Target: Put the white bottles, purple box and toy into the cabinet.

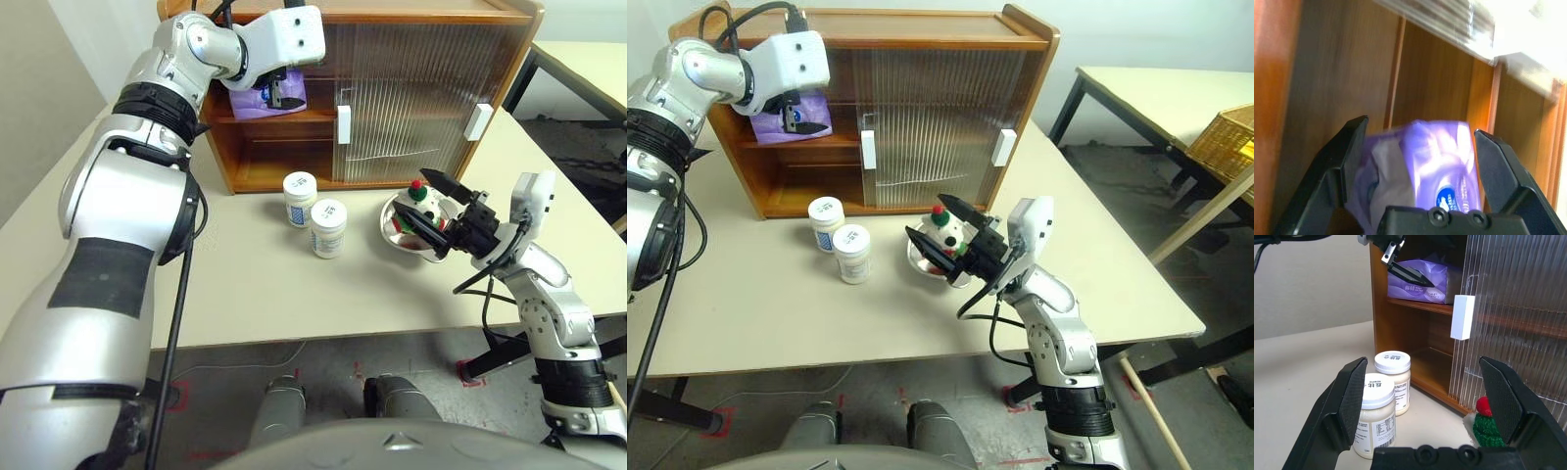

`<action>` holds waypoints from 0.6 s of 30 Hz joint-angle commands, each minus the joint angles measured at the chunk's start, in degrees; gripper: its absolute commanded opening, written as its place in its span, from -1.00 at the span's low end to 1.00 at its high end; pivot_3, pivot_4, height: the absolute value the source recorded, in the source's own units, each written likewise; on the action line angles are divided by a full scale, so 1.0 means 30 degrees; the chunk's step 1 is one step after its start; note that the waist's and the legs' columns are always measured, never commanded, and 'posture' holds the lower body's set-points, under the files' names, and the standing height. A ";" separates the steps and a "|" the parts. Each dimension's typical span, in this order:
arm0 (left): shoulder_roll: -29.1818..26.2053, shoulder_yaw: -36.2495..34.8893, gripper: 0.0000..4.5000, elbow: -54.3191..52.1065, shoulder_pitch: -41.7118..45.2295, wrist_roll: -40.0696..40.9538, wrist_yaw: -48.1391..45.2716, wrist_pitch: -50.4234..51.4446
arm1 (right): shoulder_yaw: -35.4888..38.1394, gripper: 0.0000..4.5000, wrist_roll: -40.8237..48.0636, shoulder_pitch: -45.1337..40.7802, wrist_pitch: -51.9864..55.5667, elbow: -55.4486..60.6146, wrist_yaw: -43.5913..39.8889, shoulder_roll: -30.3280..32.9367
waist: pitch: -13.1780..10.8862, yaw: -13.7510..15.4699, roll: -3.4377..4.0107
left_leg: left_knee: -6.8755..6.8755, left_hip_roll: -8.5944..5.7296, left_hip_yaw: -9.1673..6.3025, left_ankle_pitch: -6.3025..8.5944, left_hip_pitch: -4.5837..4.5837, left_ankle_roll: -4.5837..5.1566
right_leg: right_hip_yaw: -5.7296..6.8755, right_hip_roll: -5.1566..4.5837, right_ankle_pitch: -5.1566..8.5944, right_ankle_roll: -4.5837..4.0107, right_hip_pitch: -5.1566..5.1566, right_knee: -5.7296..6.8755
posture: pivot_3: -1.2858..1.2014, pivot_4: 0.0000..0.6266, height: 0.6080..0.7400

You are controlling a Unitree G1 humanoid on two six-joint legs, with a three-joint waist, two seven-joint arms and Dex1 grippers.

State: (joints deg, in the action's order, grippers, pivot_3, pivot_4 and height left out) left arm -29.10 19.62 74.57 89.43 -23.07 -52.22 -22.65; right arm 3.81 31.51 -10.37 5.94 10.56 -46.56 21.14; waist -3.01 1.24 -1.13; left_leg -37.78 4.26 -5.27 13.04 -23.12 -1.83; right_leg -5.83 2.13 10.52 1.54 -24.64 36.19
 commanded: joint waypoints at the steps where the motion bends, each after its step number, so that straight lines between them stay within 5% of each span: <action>1: -0.0278 -0.1389 0.99 -0.1104 -0.0148 0.1573 -0.1495 -0.0240 | -0.0034 1.00 0.0007 -0.0161 0.0239 0.0004 -0.0139 0.0154 | -0.0003 0.0030 -0.0002 | 0.0016 -0.0007 0.0026 0.0002 0.0002 -0.0004 | 0.0014 0.0009 0.0001 -0.0001 -0.0019 0.0013 | 0.08 -0.82 1.00; 9: -0.1101 -0.3434 0.99 -0.5120 -0.2710 0.4787 -0.5446 0.2615 | 0.0065 1.00 0.0042 -0.0350 0.0206 -0.0417 -0.0484 0.0218 | 0.0000 0.0146 0.0013 | -0.0029 0.0003 0.0018 0.0033 -0.0077 0.0049 | 0.0020 0.0016 0.0009 -0.0034 -0.0073 0.0027 | 0.09 -0.82 1.00; 12: -0.1546 -0.4297 0.72 -0.7741 -0.4538 0.5945 -0.5517 0.4894 | 0.0090 1.00 0.0046 -0.0347 0.0151 -0.0515 -0.0610 0.0228 | 0.0012 0.0167 0.0039 | -0.0035 0.0000 0.0045 0.0030 -0.0047 0.0083 | 0.0020 0.0016 0.0006 -0.0039 -0.0042 0.0033 | 0.09 -0.83 1.00; 18: -0.1904 -0.5403 -0.20 -1.2952 -0.8783 0.7561 -0.4630 0.8747 | 0.0159 1.00 0.0110 -0.0343 0.0294 -0.0420 -0.0590 0.0249 | 0.0027 0.0175 0.0038 | -0.0052 0.0003 0.0054 0.0010 0.0085 0.0130 | 0.0043 0.0023 -0.0026 -0.0087 0.0058 0.0060 | 0.10 -0.83 1.00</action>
State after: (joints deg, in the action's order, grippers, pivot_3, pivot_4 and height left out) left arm -34.60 3.77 39.49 64.29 -1.54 -66.80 1.16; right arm 3.84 31.60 -11.22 6.39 9.40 -48.17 21.52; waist -2.93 1.77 -1.01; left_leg -37.94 4.27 -5.10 13.05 -22.84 -1.41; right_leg -5.70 2.21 10.40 1.22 -24.46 36.38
